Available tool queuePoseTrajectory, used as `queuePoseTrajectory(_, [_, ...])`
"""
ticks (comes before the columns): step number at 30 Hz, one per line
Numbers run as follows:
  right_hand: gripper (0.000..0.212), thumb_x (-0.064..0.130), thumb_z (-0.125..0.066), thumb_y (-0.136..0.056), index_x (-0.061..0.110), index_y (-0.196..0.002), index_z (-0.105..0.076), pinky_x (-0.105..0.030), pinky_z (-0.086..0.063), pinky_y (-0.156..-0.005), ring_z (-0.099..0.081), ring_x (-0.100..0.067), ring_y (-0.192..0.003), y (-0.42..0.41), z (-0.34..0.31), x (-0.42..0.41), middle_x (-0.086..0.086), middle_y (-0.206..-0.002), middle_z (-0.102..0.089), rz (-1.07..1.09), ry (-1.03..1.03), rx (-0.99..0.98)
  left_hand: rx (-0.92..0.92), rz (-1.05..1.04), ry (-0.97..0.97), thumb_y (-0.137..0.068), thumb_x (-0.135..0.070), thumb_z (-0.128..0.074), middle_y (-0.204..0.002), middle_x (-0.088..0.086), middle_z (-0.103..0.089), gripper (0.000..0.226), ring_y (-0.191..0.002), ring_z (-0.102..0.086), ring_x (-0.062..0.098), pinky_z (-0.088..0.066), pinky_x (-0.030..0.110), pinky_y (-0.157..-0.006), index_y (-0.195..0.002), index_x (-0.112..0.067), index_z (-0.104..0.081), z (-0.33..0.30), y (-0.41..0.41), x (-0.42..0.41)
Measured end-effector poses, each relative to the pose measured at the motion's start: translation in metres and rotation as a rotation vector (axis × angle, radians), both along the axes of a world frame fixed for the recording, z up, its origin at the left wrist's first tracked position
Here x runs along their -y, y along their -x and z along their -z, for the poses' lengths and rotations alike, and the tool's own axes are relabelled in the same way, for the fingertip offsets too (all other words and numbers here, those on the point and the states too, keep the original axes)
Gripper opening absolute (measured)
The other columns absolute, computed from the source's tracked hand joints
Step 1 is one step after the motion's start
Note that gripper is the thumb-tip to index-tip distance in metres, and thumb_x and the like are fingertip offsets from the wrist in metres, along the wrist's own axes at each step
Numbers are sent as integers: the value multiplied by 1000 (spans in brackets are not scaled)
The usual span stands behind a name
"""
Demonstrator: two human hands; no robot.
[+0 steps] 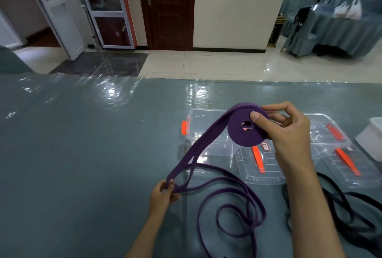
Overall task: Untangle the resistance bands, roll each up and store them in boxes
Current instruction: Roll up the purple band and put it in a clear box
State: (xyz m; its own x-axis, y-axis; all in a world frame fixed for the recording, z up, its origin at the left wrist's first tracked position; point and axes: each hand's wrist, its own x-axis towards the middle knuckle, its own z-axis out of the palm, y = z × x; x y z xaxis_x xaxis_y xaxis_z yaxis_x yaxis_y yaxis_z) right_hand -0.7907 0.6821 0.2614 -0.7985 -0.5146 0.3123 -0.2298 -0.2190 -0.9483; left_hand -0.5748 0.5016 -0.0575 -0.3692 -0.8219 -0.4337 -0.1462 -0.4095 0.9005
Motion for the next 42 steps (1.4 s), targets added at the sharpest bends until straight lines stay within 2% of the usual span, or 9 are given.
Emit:
queuePoseTrajectory(3, [24, 19, -92, -79, 25, -91, -72, -29, -63, -61, -80, -27, -79, -1, 7, -7, -10, -90, -82, -5, 6, 8, -192, 86, -187, -90, 17, -66, -103, 25, -75, 21, -80, -78, 28, -65, 28, -73, -109, 7, -68, 3, -14, 0])
queuePoseTrajectory(9, [31, 38, -96, -73, 29, -92, -72, -31, -64, -63, -81, -27, -81, 1, 25, -18, -8, -92, -82, -10, 5, 53, -354, 220, -259, -76, 10, -79, -126, 24, -73, 55, -115, -73, 36, -62, 28, -89, -130, 5, -66, 7, -50, -4])
queuePoseTrajectory(17, [35, 43, -97, -70, 28, -91, -73, -33, -64, -66, -81, -27, -82, 2, 37, -20, -8, -92, -82, 19, -14, 45, 64, 109, -37, -90, -10, -80, -81, 14, -80, 14, -69, -75, 20, -60, 23, -57, -98, 2, -78, -5, -70, -2])
queuePoseTrajectory(22, [27, 29, -95, -76, 29, -93, -73, -30, -65, -68, -81, -23, -86, 0, 39, -16, -4, -94, -82, -8, -34, -40, 216, 31, 179, -85, -25, -87, -58, 10, -71, 37, -46, -65, 17, -54, 27, -46, -71, 1, -65, -17, -70, 5])
queuePoseTrajectory(26, [26, 24, -94, -77, 27, -91, -73, -24, -63, -72, -81, -20, -86, -4, 36, -8, -2, -94, -82, -43, -25, -70, 330, -120, 228, -100, -23, -71, -56, 10, -71, 31, -44, -70, 27, -56, 35, -45, -82, -1, -59, -18, -76, 19])
queuePoseTrajectory(31, [25, 14, -92, -76, 27, -87, -72, -21, -62, -75, -80, -17, -85, -10, 28, 4, -1, -92, -82, -96, -13, -124, 360, 39, 141, -102, -17, -69, -62, 11, -67, 25, -44, -63, 24, -61, 49, -56, -100, 4, -57, -24, -77, 25])
queuePoseTrajectory(34, [24, 18, -90, -74, 21, -88, -71, -18, -60, -74, -78, -11, -82, -16, 21, 10, 4, -88, -81, -132, -25, -156, 498, 403, -7, -86, -16, -87, -100, 17, -71, 65, -75, -68, 25, -57, 35, -64, -137, 2, -50, -47, -80, 33])
queuePoseTrajectory(37, [27, 20, -89, -73, 11, -90, -70, -17, -59, -73, -77, -8, -81, -20, 17, 14, 5, -88, -81, -178, -47, -190, 864, 805, 328, -85, -31, -87, -156, 13, -50, 93, -137, -55, 27, -46, 34, -111, -159, -12, -34, -96, -66, 45])
queuePoseTrajectory(42, [26, 23, -90, -74, 15, -90, -71, -18, -56, -73, -75, -8, -82, -23, 15, 23, 4, -89, -79, -231, -126, -255, -41, 449, 683, -93, -43, -76, -117, -14, -74, 30, -117, -69, 7, -54, 19, -97, -122, -40, -68, -238, 7, 32])
